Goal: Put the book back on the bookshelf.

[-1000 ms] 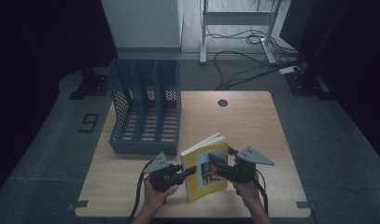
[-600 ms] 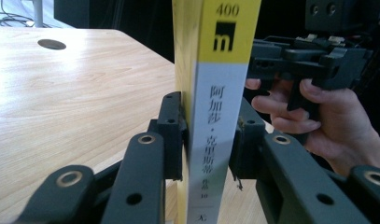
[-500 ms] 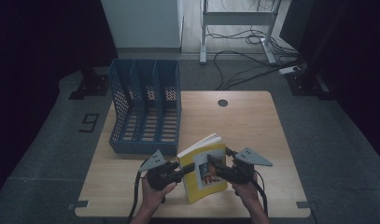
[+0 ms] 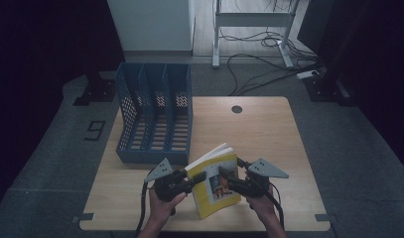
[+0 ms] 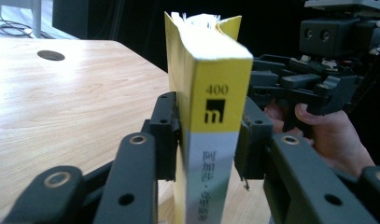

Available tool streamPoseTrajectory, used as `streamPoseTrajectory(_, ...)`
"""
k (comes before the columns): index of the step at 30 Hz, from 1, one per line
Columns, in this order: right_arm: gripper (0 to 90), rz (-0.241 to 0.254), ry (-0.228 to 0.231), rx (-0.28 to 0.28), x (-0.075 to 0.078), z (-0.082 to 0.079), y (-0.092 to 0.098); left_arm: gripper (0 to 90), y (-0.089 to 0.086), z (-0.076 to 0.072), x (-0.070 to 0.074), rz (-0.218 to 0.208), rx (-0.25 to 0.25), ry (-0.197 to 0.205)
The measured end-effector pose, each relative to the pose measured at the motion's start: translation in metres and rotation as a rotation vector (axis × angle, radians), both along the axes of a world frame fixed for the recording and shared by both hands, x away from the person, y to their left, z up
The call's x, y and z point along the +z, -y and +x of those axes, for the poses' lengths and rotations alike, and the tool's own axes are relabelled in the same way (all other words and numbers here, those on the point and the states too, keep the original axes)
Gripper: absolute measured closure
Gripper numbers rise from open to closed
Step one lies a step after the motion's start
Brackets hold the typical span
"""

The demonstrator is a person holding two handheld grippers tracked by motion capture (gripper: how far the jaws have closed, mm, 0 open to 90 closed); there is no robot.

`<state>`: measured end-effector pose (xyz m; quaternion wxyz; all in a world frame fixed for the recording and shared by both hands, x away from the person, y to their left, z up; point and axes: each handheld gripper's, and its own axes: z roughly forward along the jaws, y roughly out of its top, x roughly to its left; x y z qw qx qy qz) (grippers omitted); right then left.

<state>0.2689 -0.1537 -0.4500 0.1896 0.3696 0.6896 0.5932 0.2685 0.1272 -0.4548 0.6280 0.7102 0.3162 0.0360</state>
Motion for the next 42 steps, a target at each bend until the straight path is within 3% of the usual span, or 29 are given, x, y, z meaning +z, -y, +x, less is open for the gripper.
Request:
streamPoseTrajectory(4,34.8,0.002,-0.002,0.003,-0.0011,0.0005,-0.0003,74.1,-0.0006,-0.0014,0.0005,0.01,0.004,0.008)
streamPoseTrajectory(19,34.7,-0.013,-0.048,0.011,-0.0083,0.0052,0.0007,75.4,-0.0047,-0.0001,-0.0032,-0.019,0.034,-0.017)
streamPoseTrajectory(26,29.7,-0.021,-0.054,-0.003,-0.0095,0.0059,-0.0016,75.0,-0.004,-0.0014,-0.0016,-0.012,0.003,-0.004)
streamPoseTrajectory(28,31.3,-0.017,-0.045,0.011,-0.0092,0.0042,-0.004,74.5,-0.0042,-0.0016,-0.0018,-0.014,0.001,-0.003)
streamPoseTrajectory(31,31.2,-0.056,-0.024,-0.005,-0.0076,0.0009,-0.0088,74.2,-0.0052,-0.0016,-0.0019,-0.014,0.004,-0.005)
streamPoseTrajectory(36,32.6,-0.035,-0.027,-0.001,-0.0049,-0.0005,-0.0068,73.7,-0.0049,-0.002,-0.0017,-0.017,-0.001,-0.005)
streamPoseTrajectory(42,32.7,-0.044,-0.017,-0.001,-0.0054,-0.001,-0.0076,73.3,-0.0037,-0.004,-0.0003,-0.01,-0.004,0.002)
